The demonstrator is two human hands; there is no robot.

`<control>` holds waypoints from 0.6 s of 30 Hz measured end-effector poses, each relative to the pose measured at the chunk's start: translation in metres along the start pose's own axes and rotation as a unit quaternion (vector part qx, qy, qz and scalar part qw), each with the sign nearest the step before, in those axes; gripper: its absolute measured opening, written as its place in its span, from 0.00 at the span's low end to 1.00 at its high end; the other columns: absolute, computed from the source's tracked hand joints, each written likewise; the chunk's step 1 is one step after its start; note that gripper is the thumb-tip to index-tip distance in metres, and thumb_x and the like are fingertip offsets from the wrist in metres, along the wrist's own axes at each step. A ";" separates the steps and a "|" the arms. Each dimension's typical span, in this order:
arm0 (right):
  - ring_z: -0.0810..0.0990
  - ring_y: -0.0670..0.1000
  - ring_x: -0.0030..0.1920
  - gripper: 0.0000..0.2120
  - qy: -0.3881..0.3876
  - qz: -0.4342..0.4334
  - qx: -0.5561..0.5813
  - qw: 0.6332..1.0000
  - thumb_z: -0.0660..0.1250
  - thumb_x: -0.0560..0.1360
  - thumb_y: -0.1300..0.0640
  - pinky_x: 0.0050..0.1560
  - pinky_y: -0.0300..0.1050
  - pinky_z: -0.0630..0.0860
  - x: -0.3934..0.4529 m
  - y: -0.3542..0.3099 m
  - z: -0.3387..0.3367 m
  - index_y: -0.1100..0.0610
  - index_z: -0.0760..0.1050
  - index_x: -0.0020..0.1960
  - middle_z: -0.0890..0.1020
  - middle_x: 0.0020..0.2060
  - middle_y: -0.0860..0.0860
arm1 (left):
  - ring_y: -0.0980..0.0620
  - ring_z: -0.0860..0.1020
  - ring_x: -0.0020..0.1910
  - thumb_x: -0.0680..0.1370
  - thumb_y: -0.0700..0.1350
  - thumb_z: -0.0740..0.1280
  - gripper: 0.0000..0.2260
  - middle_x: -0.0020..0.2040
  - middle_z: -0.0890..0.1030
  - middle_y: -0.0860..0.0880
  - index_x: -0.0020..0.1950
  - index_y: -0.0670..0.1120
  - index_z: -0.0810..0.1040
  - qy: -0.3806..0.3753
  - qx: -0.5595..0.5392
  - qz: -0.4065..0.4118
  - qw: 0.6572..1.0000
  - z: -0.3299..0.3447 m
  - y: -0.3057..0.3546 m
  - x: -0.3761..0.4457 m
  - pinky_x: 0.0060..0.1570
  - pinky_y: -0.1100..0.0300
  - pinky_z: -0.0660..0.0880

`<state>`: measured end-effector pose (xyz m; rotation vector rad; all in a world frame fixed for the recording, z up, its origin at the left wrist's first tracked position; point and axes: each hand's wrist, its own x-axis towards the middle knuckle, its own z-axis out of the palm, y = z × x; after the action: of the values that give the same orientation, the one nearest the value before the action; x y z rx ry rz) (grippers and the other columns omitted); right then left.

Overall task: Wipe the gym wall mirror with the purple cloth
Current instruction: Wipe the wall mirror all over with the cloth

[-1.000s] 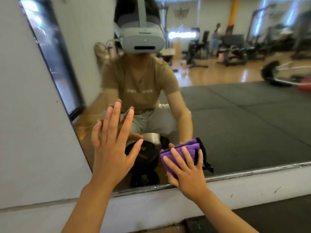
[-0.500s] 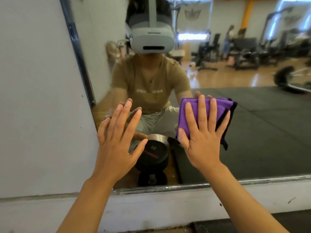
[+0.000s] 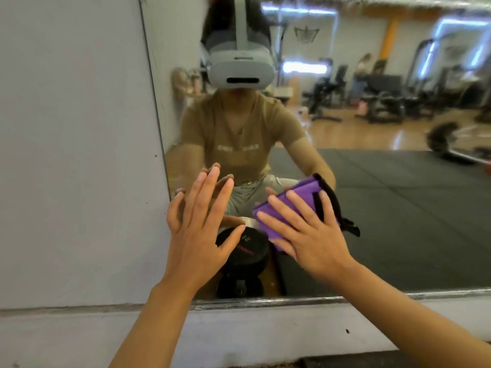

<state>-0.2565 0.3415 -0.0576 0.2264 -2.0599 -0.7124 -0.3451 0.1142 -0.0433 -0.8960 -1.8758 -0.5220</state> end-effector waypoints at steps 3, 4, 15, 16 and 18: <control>0.48 0.54 0.81 0.26 0.056 0.069 0.000 0.996 0.48 0.87 0.43 0.78 0.64 0.42 0.073 0.028 -0.030 0.47 0.50 0.82 0.52 0.81 0.51 | 0.51 0.47 0.82 0.77 0.61 0.65 0.37 0.82 0.52 0.47 0.81 0.47 0.56 0.015 -0.008 -0.030 0.999 -0.001 -0.002 0.002 0.76 0.49 0.45; 0.51 0.56 0.80 0.26 0.068 0.095 0.004 0.993 0.49 0.86 0.43 0.78 0.65 0.43 0.089 0.032 -0.036 0.48 0.53 0.82 0.54 0.80 0.52 | 0.52 0.47 0.82 0.77 0.63 0.64 0.39 0.82 0.51 0.47 0.81 0.47 0.55 0.017 -0.008 -0.040 0.999 -0.002 -0.003 0.002 0.76 0.49 0.44; 0.45 0.53 0.82 0.28 -0.047 -0.062 -0.004 0.997 0.50 0.84 0.43 0.79 0.62 0.39 -0.027 -0.060 0.020 0.45 0.48 0.82 0.45 0.82 0.48 | 0.50 0.45 0.82 0.78 0.61 0.63 0.38 0.83 0.48 0.47 0.82 0.47 0.54 0.007 -0.025 -0.074 0.997 -0.009 -0.018 -0.006 0.75 0.47 0.45; 0.44 0.53 0.82 0.28 -0.061 -0.087 -0.017 0.994 0.48 0.85 0.43 0.79 0.61 0.38 -0.037 -0.061 0.024 0.46 0.47 0.83 0.44 0.82 0.47 | 0.49 0.46 0.82 0.79 0.59 0.63 0.36 0.83 0.48 0.47 0.82 0.47 0.54 0.006 -0.031 -0.068 0.997 -0.010 -0.018 -0.008 0.75 0.46 0.47; 0.44 0.52 0.82 0.27 -0.072 -0.115 -0.027 0.990 0.46 0.85 0.43 0.79 0.59 0.37 -0.040 -0.055 0.025 0.46 0.46 0.83 0.44 0.82 0.47 | 0.48 0.47 0.82 0.80 0.55 0.62 0.33 0.83 0.48 0.48 0.82 0.47 0.55 0.002 -0.031 -0.055 0.998 -0.012 -0.020 -0.008 0.74 0.45 0.48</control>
<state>-0.2601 0.3236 -0.1272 0.3967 -2.1696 -0.9486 -0.3512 0.0903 -0.0447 -0.8353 -1.9223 -0.6503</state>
